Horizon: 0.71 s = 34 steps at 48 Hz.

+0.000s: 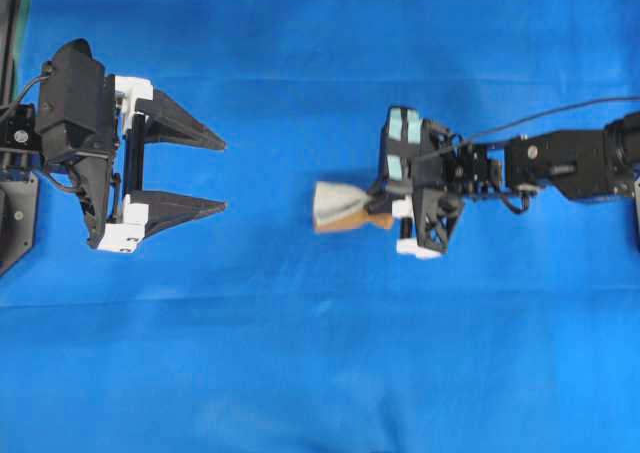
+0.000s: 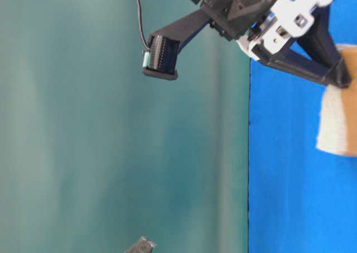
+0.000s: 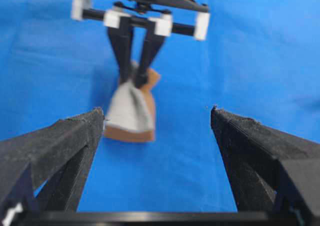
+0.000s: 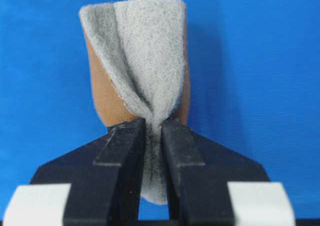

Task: Hand over the sponge with the left arm and wipe it with the right arm.

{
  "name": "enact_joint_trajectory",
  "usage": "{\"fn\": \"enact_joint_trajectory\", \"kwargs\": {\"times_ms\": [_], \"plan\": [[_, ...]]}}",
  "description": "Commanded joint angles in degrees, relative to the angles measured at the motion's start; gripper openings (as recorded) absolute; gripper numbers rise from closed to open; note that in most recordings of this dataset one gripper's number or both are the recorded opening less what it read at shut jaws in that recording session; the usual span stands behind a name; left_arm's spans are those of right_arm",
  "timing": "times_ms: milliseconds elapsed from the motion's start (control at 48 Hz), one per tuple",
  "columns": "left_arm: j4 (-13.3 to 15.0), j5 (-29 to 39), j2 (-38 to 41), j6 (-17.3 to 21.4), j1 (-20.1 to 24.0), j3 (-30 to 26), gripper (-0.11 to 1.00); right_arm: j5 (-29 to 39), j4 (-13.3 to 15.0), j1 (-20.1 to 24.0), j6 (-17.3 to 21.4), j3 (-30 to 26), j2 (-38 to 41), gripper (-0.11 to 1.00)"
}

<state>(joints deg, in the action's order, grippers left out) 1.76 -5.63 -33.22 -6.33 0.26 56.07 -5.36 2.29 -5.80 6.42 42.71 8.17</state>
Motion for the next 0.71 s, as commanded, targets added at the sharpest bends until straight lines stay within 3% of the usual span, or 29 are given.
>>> {"fn": "enact_joint_trajectory", "kwargs": {"times_ms": [0,188,375,542,688], "plan": [[-0.1,-0.5,-0.2,0.1,-0.2,-0.5,0.83,-0.8,1.1,-4.5,-0.3,-0.4,-0.3,0.17],[-0.1,-0.5,-0.2,0.1,-0.2,-0.5,0.83,-2.3,3.0,-9.9,-0.3,-0.4,0.5,0.17],[-0.1,-0.5,-0.2,0.1,-0.1,-0.5,0.83,-2.2,3.6,-11.4,-0.4,-0.3,0.6,0.17],[-0.1,-0.6,-0.2,0.1,-0.2,-0.5,0.83,-2.2,3.3,-8.8,0.5,-0.3,0.6,0.17],[-0.1,-0.6,-0.2,0.1,-0.2,-0.5,0.83,-2.0,1.9,-2.7,1.3,-0.4,0.7,0.17]]}}
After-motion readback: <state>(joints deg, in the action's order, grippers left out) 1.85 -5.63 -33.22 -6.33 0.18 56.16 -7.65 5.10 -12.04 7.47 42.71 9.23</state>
